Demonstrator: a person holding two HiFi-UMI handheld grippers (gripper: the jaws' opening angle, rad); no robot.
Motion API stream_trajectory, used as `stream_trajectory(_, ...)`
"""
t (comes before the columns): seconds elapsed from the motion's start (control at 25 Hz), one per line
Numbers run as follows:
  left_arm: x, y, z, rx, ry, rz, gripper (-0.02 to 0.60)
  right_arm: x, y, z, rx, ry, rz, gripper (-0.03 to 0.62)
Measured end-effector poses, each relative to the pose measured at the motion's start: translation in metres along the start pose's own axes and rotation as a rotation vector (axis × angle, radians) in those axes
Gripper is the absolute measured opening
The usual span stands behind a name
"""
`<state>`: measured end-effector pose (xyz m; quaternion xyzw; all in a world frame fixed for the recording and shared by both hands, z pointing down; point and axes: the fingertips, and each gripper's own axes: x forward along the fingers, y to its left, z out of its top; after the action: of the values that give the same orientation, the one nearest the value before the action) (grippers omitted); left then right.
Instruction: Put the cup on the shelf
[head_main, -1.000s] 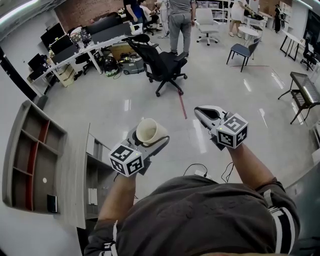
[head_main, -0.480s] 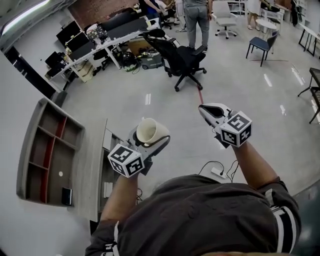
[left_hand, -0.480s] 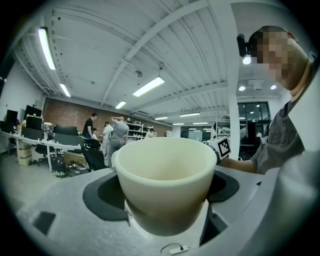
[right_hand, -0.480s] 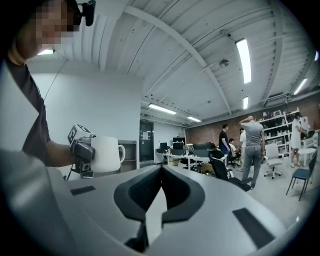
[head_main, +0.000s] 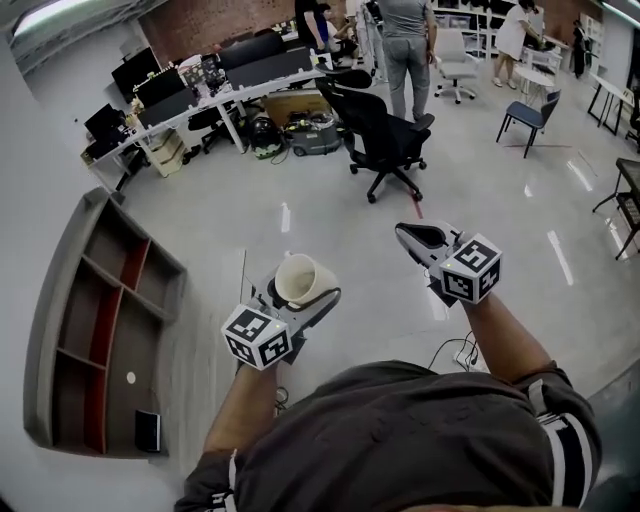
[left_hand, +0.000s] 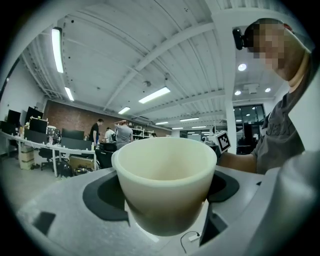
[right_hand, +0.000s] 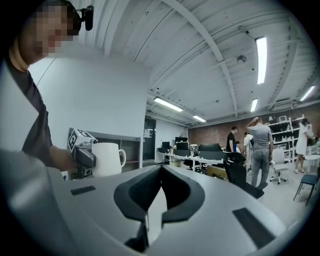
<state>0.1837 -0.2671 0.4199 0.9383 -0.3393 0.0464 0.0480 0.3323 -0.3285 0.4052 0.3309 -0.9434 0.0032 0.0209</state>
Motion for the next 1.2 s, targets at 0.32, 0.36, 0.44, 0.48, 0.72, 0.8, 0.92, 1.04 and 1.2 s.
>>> stream_trajectory(0.32,-0.180,0.162,-0.017,0.041,0.065,-0.005,0.425,0.196,0.148,0.021,0.001,0.006,0.003,-0.008)
stream_trajectory(0.36,-0.193,0.174,-0.014,0.039,0.055,-0.006,0.425,0.209,0.160,0.025,-0.003,0.008,0.005,-0.008)
stream_trajectory(0.44,-0.215,0.194,-0.008,0.036,0.031,-0.004,0.425,0.231,0.179,0.031,-0.020,0.018,0.013,-0.008)
stream_trajectory(0.48,-0.222,0.201,-0.005,0.035,0.019,-0.004,0.425,0.238,0.186,0.034,-0.029,0.022,0.014,-0.008)
stream_trajectory(0.72,-0.235,0.201,-0.004,0.019,0.000,-0.008,0.425,0.239,0.196,0.038,-0.031,0.023,0.010,-0.008)
stream_trajectory(0.8,-0.229,0.192,-0.006,0.019,0.000,-0.002,0.425,0.230,0.192,0.038,-0.032,0.018,0.017,-0.008)
stream_trajectory(0.92,-0.217,0.175,-0.009,-0.014,-0.009,0.012,0.425,0.212,0.186,0.034,-0.021,0.020,0.034,-0.008)
stream_trajectory(1.04,-0.207,0.161,-0.008,-0.046,-0.027,0.040,0.425,0.199,0.180,0.032,-0.021,0.026,0.064,-0.008)
stream_trajectory(1.2,-0.213,0.155,-0.008,-0.058,-0.046,0.117,0.425,0.201,0.183,0.030,-0.017,0.017,0.126,-0.008)
